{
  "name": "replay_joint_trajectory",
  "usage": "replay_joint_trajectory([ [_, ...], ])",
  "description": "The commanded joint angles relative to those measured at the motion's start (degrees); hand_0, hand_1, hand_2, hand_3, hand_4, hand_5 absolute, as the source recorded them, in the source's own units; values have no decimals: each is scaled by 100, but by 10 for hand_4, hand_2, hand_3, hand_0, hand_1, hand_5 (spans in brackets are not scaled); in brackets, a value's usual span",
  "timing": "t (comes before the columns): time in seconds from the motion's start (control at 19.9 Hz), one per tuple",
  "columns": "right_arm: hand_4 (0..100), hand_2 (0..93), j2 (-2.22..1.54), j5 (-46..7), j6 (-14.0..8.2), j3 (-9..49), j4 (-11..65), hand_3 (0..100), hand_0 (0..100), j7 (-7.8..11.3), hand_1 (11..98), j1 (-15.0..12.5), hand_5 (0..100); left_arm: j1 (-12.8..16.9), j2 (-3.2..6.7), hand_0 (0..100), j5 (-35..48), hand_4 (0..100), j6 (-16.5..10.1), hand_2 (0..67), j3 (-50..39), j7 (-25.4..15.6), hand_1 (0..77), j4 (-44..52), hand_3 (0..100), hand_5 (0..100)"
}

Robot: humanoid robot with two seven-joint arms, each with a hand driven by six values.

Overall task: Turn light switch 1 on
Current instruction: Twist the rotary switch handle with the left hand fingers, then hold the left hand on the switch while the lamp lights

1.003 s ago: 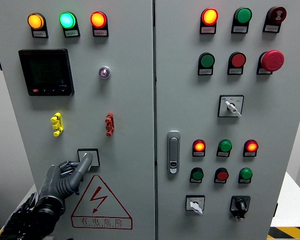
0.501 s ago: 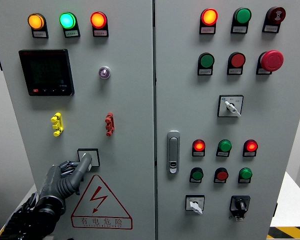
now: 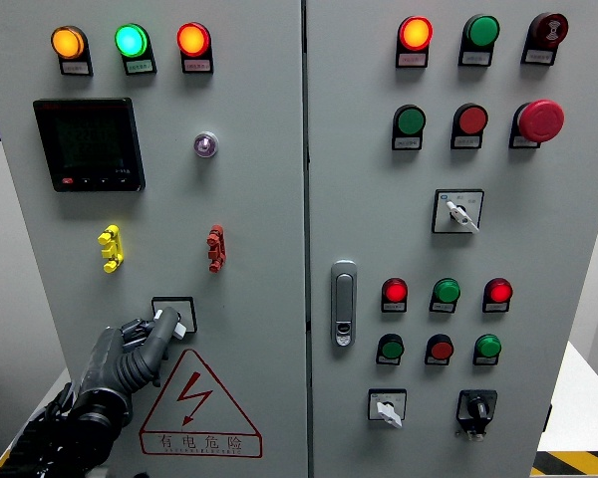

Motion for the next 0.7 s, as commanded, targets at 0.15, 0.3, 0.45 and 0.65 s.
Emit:
replay_joint_trajectory([
  [0.15, 192, 0, 0, 0, 2, 0, -4, 195, 0, 0, 196, 0, 106, 2, -8, 773, 2, 1000, 3, 527, 2, 0, 421, -8, 917, 892],
  [0.3, 192, 0, 0, 0, 2, 0, -4, 195, 0, 0, 196, 0, 106, 11, 0, 775, 2, 1000, 3, 527, -7, -9, 424, -8, 913, 886],
  [0.45, 192, 0, -9, 0, 2, 0, -3, 195, 0, 0, 196, 0, 106, 29, 9, 618, 2, 1000, 3, 527, -7, 0, 430, -16, 908, 879],
  [0.65, 192, 0, -9, 0, 2, 0, -4, 195, 0, 0, 196, 0, 106, 55, -8, 0, -7, 1000, 3, 523, 2, 0, 507, -17, 905, 871],
])
